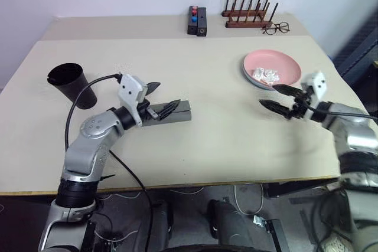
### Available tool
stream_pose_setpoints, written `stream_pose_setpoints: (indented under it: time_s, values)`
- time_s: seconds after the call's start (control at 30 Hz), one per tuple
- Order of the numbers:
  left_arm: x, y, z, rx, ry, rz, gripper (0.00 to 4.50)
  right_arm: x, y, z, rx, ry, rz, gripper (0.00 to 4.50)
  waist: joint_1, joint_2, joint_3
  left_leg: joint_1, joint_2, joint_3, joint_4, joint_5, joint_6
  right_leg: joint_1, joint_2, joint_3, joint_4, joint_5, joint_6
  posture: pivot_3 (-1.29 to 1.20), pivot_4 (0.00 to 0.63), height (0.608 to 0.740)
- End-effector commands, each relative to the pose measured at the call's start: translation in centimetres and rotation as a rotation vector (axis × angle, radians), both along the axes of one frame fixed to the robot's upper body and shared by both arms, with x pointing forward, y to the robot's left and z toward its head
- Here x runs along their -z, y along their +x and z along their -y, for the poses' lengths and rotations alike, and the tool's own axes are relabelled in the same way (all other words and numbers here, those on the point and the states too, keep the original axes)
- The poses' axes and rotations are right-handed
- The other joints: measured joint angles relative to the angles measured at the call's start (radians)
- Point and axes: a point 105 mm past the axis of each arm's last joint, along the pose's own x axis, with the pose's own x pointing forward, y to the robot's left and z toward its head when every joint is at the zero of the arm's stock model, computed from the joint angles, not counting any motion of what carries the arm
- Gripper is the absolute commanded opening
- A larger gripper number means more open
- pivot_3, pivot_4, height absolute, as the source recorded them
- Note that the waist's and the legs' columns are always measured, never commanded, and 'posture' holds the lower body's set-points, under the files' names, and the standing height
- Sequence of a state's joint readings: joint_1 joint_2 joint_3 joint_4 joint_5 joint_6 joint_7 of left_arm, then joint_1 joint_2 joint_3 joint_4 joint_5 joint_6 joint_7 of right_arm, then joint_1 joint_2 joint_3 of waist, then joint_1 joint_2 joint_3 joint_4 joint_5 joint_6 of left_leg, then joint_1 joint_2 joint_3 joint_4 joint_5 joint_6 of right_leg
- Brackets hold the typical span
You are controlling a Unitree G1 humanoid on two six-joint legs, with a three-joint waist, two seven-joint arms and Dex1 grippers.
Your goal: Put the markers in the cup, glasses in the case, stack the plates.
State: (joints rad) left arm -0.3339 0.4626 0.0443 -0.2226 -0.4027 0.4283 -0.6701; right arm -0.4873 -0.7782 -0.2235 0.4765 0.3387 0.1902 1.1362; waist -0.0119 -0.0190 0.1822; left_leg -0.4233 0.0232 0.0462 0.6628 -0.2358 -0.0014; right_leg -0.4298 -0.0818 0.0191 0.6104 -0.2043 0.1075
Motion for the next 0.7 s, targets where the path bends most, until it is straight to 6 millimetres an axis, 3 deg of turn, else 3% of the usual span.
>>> stream_pose_setpoints:
  time_s: [0.03, 0.17, 0.37, 0.7]
  values:
    - [0.0, -1.4, -1.6, 0.023, 0.015, 0.035, 4.50, -2.7, -2.3, 2.3, 0.040, -0.006, 0.032, 3.99, -0.001, 0.000, 0.000, 0.000, 0.000, 0.000, 0.000, 0.000, 0.000, 0.000, 0.000, 0.000, 0.000, 0.000, 0.000, 0.00, 0.150, 0.740]
    - [0.9, -3.1, -3.9, 0.001, 0.067, 0.047, 4.50, -2.2, -5.5, 4.9, 0.123, -0.027, -0.016, 3.99, 0.000, 0.000, 0.000, 0.001, 0.001, 0.000, -0.002, 0.000, 0.000, -0.001, 0.001, 0.000, 0.000, 0.000, -0.001, 0.00, 0.150, 0.740]
    - [1.7, -5.4, -6.4, -0.073, 0.082, 0.065, 4.50, -0.8, -9.1, 6.3, 0.238, -0.010, -0.038, 3.99, 0.000, 0.000, 0.000, 0.000, 0.004, 0.002, -0.001, -0.001, -0.001, -0.001, -0.001, 0.000, -0.001, -0.001, -0.001, 0.00, 0.150, 0.740]
    - [2.2, -6.9, -7.6, -0.103, 0.070, 0.042, 4.50, 0.2, -10.4, 6.4, 0.331, 0.029, -0.036, 3.99, -0.001, 0.000, -0.001, -0.001, 0.005, 0.002, -0.002, -0.002, -0.002, -0.001, -0.001, 0.000, -0.005, -0.001, -0.002, 0.00, 0.150, 0.740]
